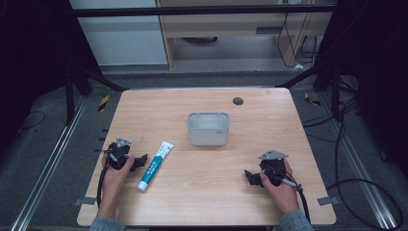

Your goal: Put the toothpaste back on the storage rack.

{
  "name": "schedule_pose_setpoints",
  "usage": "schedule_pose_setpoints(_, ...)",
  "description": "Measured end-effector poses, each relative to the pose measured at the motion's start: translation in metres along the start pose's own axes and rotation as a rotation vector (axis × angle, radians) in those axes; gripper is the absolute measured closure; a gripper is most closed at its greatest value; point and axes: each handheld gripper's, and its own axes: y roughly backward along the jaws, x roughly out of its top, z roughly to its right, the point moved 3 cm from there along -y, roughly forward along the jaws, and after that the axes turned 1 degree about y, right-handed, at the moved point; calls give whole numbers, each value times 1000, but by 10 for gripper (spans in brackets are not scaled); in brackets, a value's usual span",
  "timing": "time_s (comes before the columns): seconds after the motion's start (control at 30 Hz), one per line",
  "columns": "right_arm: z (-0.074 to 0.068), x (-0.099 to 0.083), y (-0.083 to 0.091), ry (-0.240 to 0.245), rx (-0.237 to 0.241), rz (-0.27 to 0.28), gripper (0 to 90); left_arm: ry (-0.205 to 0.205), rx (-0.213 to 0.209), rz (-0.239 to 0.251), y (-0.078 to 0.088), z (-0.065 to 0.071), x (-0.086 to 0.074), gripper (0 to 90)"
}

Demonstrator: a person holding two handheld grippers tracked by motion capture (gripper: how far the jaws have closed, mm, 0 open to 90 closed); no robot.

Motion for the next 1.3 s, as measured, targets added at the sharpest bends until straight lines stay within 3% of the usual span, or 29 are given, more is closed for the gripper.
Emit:
schedule_pose_setpoints(0.1, 0, 0, 0, 0, -1, 0, 8, 10, -25, 18, 4, 1, 0, 52)
schedule_pose_setpoints(0.17, 0, 0, 0, 0, -1, 0, 8, 23, -40, 58, 12, 3, 3, 47)
schedule_pose_setpoints(0.2, 0, 0, 0, 1, -1, 0, 8, 19, -28, 84, 23, 4, 5, 42)
schedule_pose_setpoints(0.4, 0, 0, 0, 1, -1, 0, 8, 8, -40, 109, 43, 7, 11, 42)
schedule_pose_setpoints(0.53, 0, 0, 1, -8, 3, -3, 8, -32, -26, 106, 59, 18, 23, 51)
schedule_pose_setpoints(0.6, -1, 0, 0, -10, 2, -2, 7, -58, -49, 108, 66, 26, 27, 56)
schedule_pose_setpoints(0.73, 0, 0, 0, -4, -5, 0, 8, -82, -70, 64, 74, 39, 29, 72)
schedule_pose_setpoints(0.9, 0, -1, 1, 1, -1, 1, 7, -118, -35, 15, 75, 45, 31, 71)
schedule_pose_setpoints(0.97, 0, -2, 2, 7, -1, 0, 7, -127, -57, -17, 72, 52, 30, 71)
schedule_pose_setpoints(1.03, 0, -2, 2, 8, 2, 0, 6, -144, -52, -38, 71, 54, 29, 73)
schedule_pose_setpoints(1.13, 1, -2, 2, 12, 12, 0, 7, -176, -20, -88, 69, 61, 31, 77)
schedule_pose_setpoints(1.3, 1, -3, 2, 16, 13, 0, 7, -229, -57, -112, 70, 76, 43, 54)
